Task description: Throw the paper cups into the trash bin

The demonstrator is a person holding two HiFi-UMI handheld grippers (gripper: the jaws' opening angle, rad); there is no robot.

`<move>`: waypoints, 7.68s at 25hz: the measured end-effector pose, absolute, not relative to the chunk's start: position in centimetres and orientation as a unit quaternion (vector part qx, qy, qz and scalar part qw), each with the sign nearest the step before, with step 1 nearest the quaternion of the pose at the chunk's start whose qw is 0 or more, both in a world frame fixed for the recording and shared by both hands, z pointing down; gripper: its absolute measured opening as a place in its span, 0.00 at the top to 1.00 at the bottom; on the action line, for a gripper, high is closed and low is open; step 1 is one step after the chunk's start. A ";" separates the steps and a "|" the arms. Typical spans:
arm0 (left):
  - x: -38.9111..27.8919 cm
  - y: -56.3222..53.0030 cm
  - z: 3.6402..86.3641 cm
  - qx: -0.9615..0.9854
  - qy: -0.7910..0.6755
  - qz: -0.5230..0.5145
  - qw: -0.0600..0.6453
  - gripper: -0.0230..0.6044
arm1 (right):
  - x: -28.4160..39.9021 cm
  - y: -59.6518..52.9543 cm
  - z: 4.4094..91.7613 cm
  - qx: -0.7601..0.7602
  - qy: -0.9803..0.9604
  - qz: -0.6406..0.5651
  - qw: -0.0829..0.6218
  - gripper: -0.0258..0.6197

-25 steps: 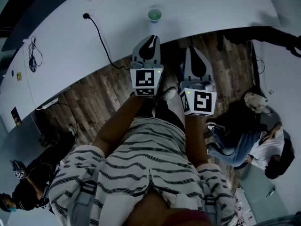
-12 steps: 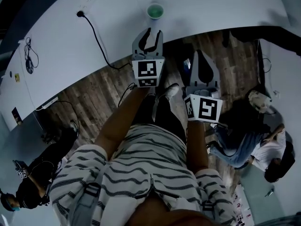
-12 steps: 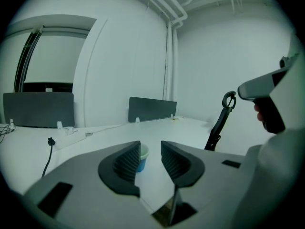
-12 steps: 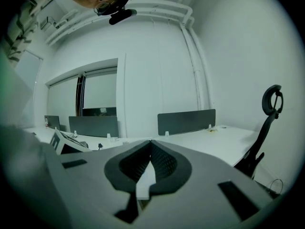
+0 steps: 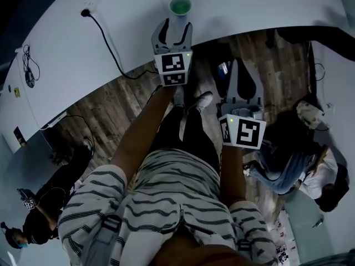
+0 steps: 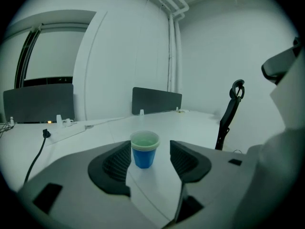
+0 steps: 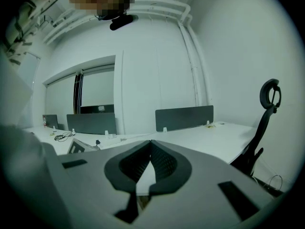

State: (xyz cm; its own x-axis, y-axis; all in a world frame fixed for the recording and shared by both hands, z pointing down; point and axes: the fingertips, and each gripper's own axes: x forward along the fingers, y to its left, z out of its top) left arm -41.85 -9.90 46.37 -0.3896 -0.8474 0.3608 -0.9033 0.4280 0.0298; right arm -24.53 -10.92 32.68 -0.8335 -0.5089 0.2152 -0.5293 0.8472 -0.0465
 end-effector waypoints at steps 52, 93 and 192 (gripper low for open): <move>-41.9 -14.0 46.1 0.536 -0.819 0.092 0.185 0.53 | -17.8 -11.2 34.8 0.343 -0.930 0.077 0.103 0.95; -15.2 -8.7 26.2 0.745 -0.655 0.063 0.108 0.53 | -1.3 -7.0 22.6 0.469 -0.881 0.053 0.024 0.95; 3.1 -8.2 65.6 0.775 -0.483 0.290 0.286 0.53 | 14.7 -6.5 54.4 0.578 -0.769 0.237 0.135 0.94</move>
State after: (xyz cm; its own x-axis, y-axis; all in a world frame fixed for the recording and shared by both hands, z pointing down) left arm 3.05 -8.21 65.62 0.3650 -0.5823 0.7264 -0.9148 -0.3693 0.1636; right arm 14.66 -6.51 54.36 -0.2962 -0.8243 0.4825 -0.9529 0.2203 -0.2086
